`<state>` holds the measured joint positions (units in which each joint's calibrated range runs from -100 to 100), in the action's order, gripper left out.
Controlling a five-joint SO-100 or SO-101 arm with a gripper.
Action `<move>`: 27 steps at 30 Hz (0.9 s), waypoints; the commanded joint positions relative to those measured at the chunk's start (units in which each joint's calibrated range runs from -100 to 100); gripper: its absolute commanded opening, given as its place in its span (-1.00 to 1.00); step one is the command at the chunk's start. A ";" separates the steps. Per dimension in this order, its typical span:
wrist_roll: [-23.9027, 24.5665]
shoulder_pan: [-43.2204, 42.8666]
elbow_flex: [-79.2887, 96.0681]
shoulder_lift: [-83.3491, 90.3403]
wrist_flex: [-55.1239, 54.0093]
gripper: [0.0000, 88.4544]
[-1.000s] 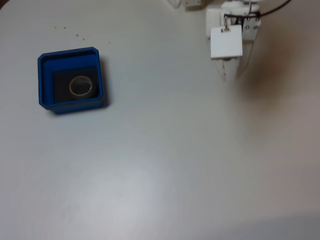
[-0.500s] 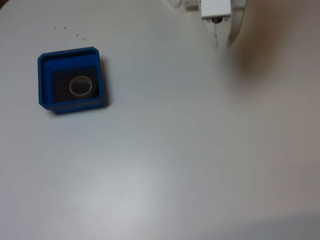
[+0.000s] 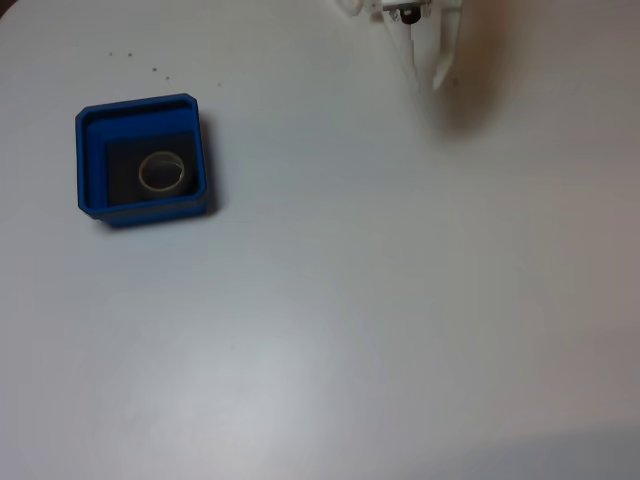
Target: Pick the black tape roll and drop it in the blue box
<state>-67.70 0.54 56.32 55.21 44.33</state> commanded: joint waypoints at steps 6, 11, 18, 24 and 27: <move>-9.79 0.68 19.24 18.12 -6.05 -0.97; -14.52 0.58 29.12 30.91 -6.71 -0.97; -20.83 0.58 41.79 44.46 -6.88 -0.97; -22.84 0.58 43.32 44.04 -17.44 -0.97; -22.84 0.58 43.41 43.96 -23.63 -0.97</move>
<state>-90.23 0.54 99.01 95.26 26.35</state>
